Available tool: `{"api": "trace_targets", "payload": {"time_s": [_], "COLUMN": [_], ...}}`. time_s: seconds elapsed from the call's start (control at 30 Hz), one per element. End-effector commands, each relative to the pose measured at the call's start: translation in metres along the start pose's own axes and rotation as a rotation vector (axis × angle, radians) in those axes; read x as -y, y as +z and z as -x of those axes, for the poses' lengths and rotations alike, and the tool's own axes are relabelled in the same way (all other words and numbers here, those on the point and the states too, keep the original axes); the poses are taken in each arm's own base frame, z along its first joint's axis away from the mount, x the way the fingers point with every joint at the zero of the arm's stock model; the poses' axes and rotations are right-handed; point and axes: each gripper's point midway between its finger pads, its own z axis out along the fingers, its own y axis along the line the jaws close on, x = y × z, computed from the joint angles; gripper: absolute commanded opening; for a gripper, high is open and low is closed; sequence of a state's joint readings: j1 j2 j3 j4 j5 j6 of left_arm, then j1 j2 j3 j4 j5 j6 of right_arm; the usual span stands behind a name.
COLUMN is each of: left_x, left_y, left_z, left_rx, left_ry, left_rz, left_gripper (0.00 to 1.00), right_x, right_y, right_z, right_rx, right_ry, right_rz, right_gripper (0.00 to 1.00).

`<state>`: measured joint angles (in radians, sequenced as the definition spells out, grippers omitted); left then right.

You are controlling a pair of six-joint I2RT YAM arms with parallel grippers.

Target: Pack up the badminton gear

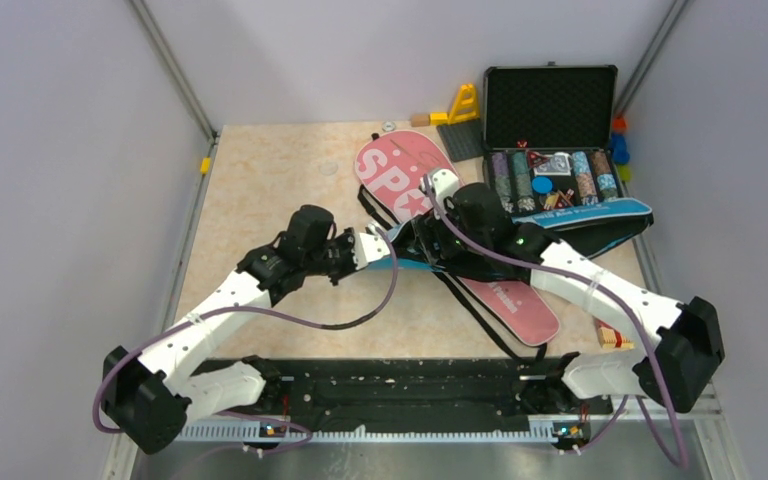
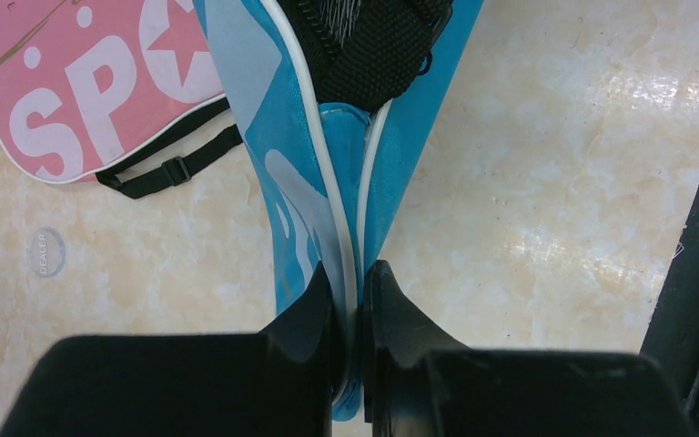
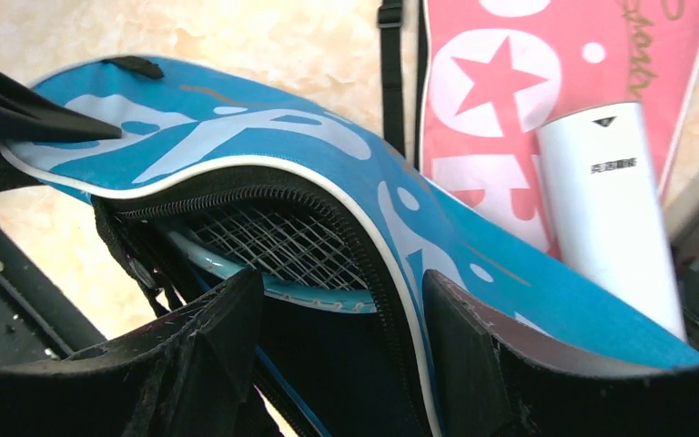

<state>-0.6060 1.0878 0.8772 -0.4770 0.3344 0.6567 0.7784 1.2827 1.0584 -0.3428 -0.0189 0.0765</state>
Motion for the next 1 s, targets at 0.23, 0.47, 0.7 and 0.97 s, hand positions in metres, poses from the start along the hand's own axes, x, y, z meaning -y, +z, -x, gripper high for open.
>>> {"api": "trace_targets", "payload": {"time_s": [0.23, 0.47, 0.7, 0.97], "left_x": [-0.020, -0.019, -0.016, -0.008], "left_y": [-0.005, -0.003, -0.002, -0.004], "left_z": [0.026, 0.026, 0.027, 0.027], "left_rx": [0.086, 0.088, 0.099, 0.118], "left_ry": [0.020, 0.013, 0.013, 0.018], "left_rz": [0.084, 0.075, 0.060, 0.040], "left_gripper": [0.00, 0.00, 0.00, 0.00], "right_x": [0.005, -0.037, -0.020, -0.017], "right_y": [-0.068, -0.069, -0.037, -0.010], "right_z": [0.062, 0.043, 0.027, 0.031], "right_rx": [0.198, 0.134, 0.054, 0.054], "right_ry": [-0.036, -0.010, 0.117, 0.147], "right_rz": [-0.111, 0.130, 0.006, -0.026], "right_gripper": [0.65, 0.53, 0.45, 0.45]}}
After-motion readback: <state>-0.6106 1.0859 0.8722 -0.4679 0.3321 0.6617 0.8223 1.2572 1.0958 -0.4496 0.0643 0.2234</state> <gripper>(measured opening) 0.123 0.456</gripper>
